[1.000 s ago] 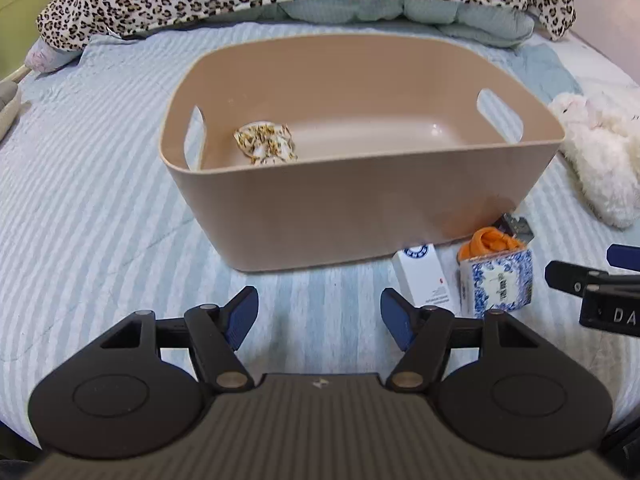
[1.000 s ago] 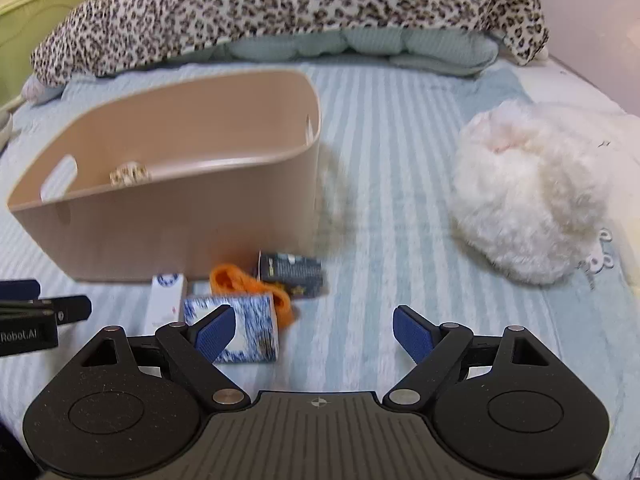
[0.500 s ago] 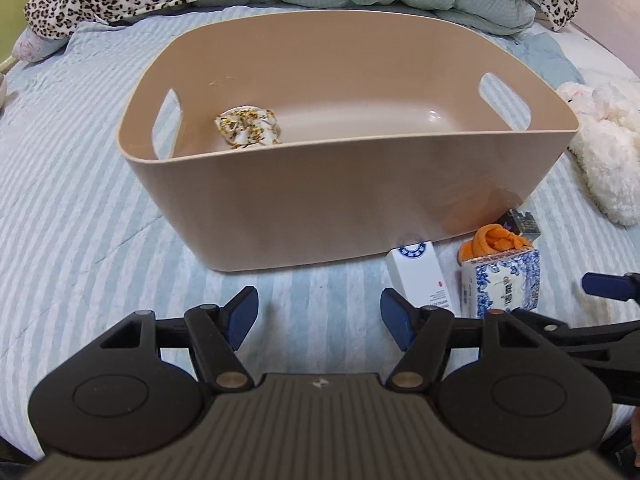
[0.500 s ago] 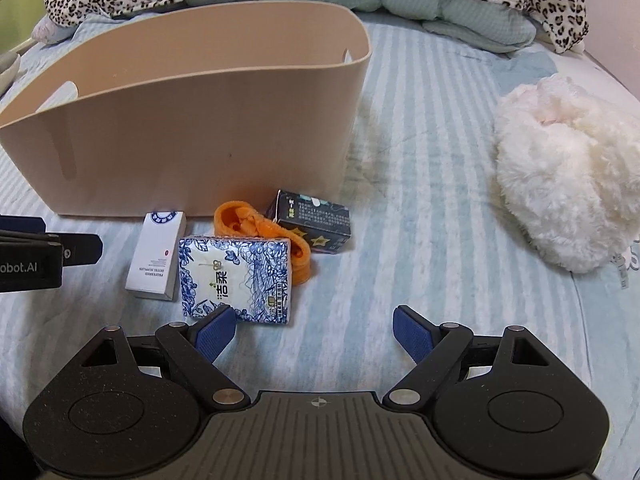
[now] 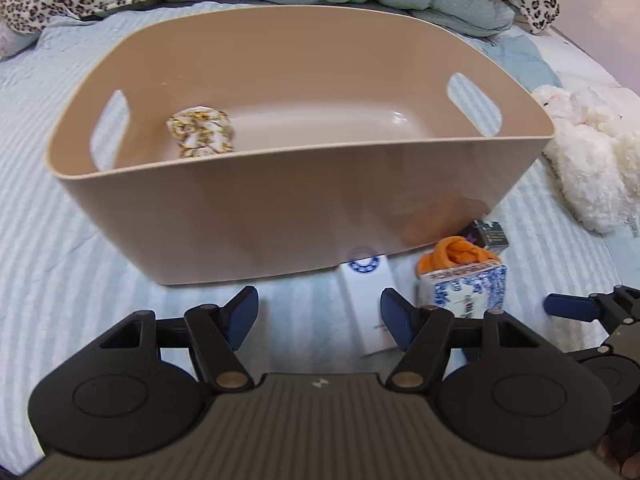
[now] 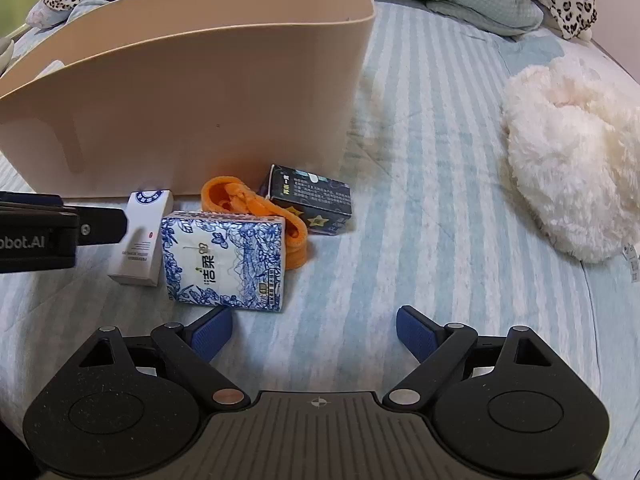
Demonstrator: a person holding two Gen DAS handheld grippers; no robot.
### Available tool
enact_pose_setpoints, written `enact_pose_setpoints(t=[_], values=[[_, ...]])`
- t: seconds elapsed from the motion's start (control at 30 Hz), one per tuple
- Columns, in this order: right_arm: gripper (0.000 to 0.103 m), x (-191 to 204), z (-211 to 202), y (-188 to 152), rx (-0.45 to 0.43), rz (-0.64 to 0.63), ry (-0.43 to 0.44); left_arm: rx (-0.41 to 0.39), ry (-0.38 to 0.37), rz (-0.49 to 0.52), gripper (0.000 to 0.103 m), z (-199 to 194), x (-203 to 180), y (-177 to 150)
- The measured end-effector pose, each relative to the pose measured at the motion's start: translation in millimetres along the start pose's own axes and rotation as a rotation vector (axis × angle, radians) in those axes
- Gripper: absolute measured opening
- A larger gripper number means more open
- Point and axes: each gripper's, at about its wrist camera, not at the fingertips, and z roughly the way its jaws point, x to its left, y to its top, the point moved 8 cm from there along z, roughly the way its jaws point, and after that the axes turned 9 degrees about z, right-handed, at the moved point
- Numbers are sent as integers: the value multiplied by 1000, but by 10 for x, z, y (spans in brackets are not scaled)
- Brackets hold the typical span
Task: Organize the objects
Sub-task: 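Grasp the white card box with the left tool while the right tool grasps the blue-and-white box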
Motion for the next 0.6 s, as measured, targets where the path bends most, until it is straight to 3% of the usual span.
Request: enact_pose_setpoints(t=[0.23,0.47,0.6], values=[[91,-29,3,-9,2,7,1,23,-57,-23,69,186,-143,33],[91,-56,-3,1,1,25,6,47,21,41,69,283,-159,-14],[91,24,-28,5,-11,37,50,51,48,15,67,254,-18,-42]])
